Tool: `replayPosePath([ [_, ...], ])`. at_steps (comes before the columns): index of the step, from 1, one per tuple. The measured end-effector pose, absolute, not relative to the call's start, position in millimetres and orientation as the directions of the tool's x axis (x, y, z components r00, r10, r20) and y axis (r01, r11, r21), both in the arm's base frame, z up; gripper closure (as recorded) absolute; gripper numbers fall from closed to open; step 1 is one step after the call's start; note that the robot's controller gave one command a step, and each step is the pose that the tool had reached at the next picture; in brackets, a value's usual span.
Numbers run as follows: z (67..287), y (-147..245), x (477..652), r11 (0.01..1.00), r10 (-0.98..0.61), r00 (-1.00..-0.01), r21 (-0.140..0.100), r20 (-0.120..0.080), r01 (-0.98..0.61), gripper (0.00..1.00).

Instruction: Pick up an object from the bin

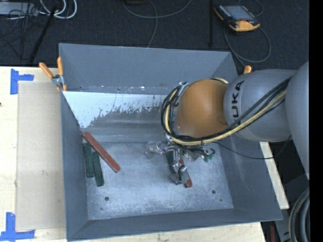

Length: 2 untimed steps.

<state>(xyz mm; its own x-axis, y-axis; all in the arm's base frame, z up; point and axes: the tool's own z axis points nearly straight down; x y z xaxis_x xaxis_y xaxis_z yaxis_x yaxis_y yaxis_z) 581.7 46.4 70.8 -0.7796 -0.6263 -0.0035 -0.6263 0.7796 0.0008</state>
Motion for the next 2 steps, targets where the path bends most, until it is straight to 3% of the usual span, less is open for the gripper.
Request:
replayPosePath([
  [1, 69, 98, 519.2, 0.569, -0.823, -0.569, 0.005, 0.001, -0.823, 0.00],
  [2, 122, 44, 618.0, 0.523, -0.852, -0.523, -0.009, -0.006, -0.852, 0.00],
])
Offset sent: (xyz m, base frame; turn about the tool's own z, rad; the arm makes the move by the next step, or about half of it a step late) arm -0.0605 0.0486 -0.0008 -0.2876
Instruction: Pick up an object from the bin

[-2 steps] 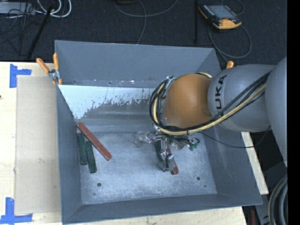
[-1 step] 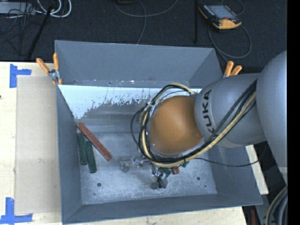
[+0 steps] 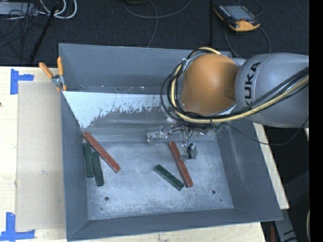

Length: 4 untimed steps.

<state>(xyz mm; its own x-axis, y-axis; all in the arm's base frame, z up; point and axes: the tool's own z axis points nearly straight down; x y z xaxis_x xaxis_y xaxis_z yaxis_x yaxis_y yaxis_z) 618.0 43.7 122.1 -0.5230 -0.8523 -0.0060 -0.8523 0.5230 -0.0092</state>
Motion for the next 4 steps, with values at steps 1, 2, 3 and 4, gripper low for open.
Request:
replayPosePath([
  [1, 67, 28, 520.6, 0.446, -0.895, -0.446, 0.010, 0.005, -0.895, 0.00],
  [2, 69, 29, 524.0, 0.449, -0.894, -0.449, 0.003, 0.000, -0.894, 1.00],
  [3, 98, 13, 540.3, 0.666, -0.746, -0.666, -0.001, -0.002, -0.746, 1.00],
  [4, 98, 13, 539.9, 0.666, -0.746, -0.666, 0.001, -0.002, -0.746, 0.00],
])
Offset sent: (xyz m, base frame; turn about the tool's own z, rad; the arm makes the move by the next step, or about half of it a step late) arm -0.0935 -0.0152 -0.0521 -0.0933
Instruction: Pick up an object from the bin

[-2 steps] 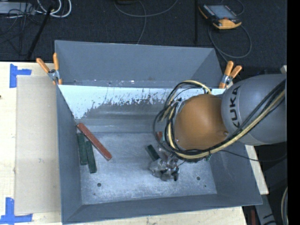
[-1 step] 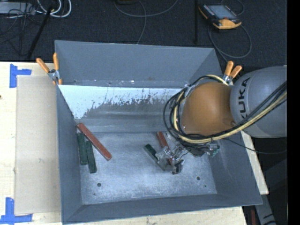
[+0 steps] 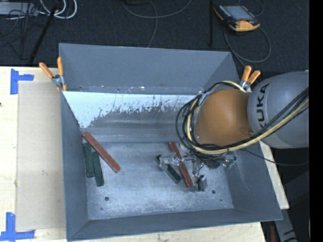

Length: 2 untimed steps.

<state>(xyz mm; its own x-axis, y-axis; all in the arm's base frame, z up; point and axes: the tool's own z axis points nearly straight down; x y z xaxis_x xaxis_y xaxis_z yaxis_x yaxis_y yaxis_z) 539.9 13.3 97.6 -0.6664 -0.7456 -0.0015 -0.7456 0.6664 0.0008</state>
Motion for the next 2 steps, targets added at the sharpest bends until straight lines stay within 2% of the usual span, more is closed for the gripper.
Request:
replayPosePath([
  [1, 83, -35, 600.3, 0.679, -0.735, -0.679, -0.004, -0.002, -0.734, 0.00],
  [2, 70, 9, 605.2, 0.535, -0.845, -0.535, -0.002, -0.004, -0.845, 0.00],
])
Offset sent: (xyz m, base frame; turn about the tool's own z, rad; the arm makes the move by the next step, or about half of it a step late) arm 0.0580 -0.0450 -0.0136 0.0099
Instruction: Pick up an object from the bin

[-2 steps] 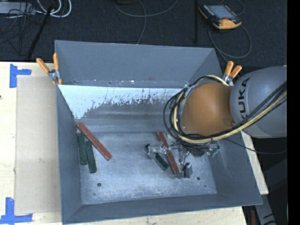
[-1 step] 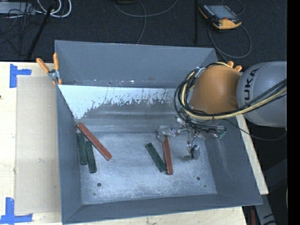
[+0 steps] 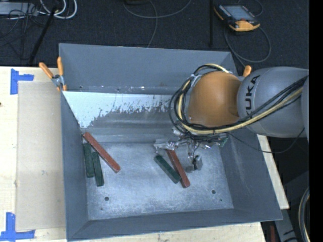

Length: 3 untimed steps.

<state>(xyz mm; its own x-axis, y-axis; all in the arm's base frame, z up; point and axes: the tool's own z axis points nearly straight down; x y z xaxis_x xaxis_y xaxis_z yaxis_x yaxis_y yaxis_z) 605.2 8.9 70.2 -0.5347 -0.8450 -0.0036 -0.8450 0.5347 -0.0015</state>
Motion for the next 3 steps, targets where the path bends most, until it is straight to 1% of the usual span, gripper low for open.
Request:
replayPosePath([
  [1, 70, 7, 604.9, 0.540, -0.842, -0.540, 0.000, -0.002, -0.842, 1.00],
  [2, 199, 5, 600.3, 0.499, -0.866, -0.499, -0.007, -0.006, -0.866, 1.00],
  [3, 272, 44, 572.1, 0.196, -0.981, -0.196, -0.005, -0.005, -0.981, 1.00],
])
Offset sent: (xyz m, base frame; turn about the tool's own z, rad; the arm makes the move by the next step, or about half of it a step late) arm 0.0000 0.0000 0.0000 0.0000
